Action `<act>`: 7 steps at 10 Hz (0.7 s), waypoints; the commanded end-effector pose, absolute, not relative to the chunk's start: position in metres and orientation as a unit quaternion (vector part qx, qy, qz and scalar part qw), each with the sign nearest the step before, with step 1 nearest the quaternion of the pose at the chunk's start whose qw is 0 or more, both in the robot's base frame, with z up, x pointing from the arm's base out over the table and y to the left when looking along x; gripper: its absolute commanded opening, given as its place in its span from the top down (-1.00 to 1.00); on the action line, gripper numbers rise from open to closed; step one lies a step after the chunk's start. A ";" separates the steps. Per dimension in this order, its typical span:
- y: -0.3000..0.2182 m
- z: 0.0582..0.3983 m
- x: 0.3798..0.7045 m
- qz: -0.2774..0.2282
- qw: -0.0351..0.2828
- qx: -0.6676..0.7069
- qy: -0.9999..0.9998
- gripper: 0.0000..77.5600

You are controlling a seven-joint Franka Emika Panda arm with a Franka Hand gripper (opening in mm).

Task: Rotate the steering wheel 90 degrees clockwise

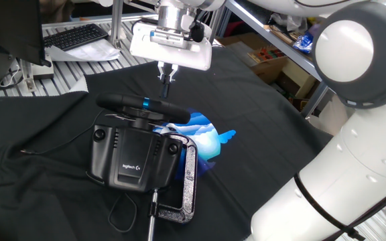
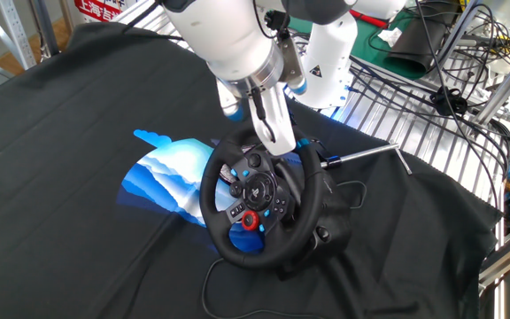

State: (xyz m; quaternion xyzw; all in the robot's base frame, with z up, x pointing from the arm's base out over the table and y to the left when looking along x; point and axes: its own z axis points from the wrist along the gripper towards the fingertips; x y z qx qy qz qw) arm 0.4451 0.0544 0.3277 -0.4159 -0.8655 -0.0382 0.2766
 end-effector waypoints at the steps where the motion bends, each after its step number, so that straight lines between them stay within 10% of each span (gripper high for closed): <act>1: 0.055 0.329 0.445 -0.029 0.270 -0.447 -0.852 0.97; 7: 0.055 0.328 0.445 -0.026 0.254 -0.514 -0.819 0.97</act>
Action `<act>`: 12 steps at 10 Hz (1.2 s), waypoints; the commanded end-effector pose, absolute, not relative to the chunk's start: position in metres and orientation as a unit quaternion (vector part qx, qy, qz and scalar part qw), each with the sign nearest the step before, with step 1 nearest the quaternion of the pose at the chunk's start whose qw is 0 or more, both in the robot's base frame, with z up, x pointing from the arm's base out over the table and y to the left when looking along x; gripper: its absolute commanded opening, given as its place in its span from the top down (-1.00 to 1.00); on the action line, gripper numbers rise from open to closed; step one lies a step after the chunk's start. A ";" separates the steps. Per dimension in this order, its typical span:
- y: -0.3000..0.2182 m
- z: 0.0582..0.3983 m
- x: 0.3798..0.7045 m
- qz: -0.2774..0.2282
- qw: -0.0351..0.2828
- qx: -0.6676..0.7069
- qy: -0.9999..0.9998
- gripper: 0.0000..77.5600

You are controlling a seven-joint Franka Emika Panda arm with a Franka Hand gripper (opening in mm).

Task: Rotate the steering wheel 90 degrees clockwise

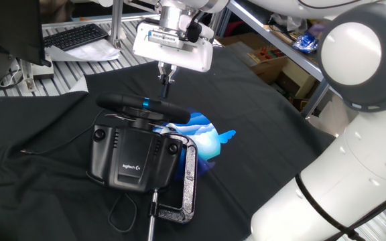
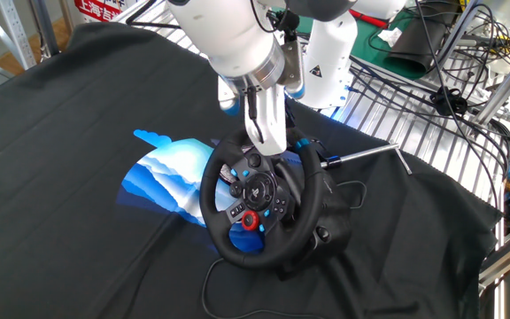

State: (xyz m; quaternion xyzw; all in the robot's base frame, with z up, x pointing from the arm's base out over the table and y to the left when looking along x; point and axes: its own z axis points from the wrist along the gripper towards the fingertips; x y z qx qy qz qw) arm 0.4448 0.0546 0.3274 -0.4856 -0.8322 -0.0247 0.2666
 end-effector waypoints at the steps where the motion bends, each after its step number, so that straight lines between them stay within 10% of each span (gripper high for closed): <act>1: 0.054 0.327 0.445 -0.026 0.254 -0.516 -0.818 0.97; 12: 0.054 0.321 0.444 -0.020 0.224 -0.587 -0.778 0.97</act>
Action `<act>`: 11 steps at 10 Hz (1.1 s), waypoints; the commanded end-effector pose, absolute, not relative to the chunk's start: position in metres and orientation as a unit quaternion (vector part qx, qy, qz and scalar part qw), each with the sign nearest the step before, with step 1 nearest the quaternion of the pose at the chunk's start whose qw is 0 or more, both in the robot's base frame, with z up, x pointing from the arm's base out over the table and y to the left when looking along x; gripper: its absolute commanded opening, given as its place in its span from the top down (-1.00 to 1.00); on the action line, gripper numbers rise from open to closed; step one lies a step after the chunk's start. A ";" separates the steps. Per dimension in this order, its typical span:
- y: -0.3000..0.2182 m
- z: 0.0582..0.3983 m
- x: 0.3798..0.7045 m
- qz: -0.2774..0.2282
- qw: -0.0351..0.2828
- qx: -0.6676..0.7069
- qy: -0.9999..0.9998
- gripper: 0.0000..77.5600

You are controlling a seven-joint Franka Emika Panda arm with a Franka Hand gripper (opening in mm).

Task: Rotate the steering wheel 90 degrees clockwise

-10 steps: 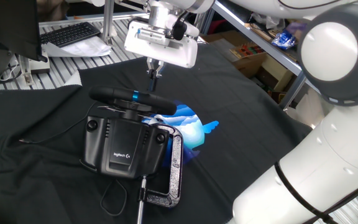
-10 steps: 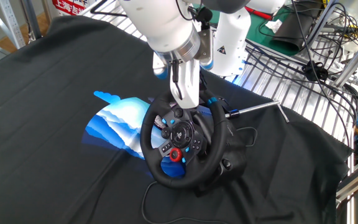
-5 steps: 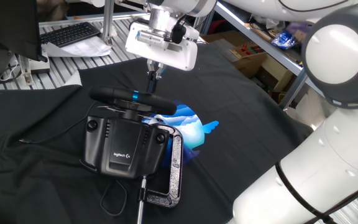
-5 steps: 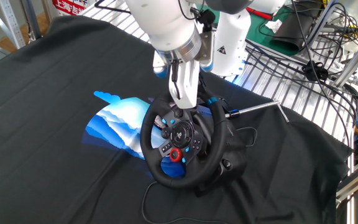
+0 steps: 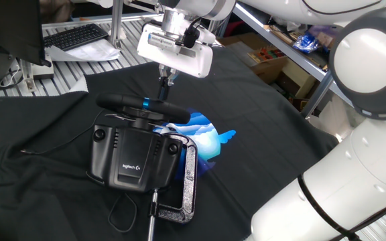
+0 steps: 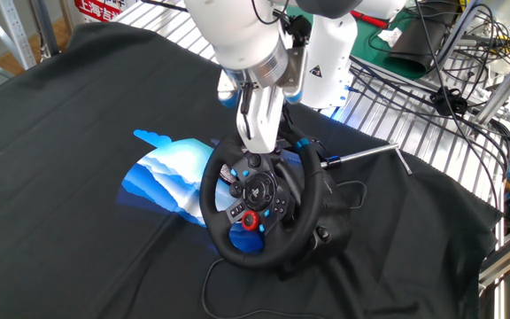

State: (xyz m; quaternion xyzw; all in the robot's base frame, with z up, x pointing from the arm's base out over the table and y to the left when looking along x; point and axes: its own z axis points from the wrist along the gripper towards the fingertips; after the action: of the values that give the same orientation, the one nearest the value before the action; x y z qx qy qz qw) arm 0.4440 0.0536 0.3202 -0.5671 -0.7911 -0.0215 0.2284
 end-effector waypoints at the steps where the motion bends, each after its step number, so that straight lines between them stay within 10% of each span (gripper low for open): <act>1: 0.055 0.322 0.444 -0.020 0.224 -0.592 -0.773 0.97; 11: 0.060 0.324 0.442 0.004 0.176 -0.668 -0.723 0.97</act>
State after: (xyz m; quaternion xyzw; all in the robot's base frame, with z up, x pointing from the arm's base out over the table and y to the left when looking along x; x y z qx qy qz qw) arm 0.4415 0.0602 0.3227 -0.6618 -0.7277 0.0023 0.1804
